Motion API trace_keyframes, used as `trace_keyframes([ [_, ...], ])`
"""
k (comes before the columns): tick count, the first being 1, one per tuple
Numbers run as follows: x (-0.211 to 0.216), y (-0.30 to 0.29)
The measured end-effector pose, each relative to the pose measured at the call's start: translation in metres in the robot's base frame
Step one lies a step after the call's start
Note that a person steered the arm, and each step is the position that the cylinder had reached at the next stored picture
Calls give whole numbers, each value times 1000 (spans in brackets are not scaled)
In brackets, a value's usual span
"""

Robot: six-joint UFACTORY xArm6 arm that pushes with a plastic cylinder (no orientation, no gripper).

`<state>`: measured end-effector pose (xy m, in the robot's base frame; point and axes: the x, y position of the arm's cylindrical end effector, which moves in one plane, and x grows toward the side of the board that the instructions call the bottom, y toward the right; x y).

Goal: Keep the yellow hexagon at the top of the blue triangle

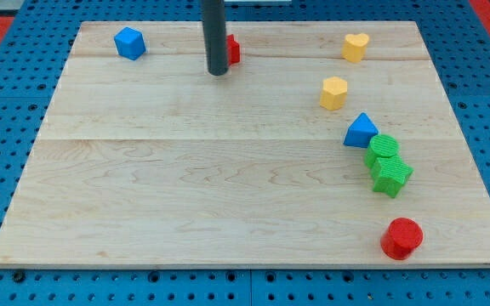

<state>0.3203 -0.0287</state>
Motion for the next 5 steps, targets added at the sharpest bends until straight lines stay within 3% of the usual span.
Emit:
trace_keyframes([
  [1, 25, 48],
  [2, 24, 148],
  [5, 21, 273],
])
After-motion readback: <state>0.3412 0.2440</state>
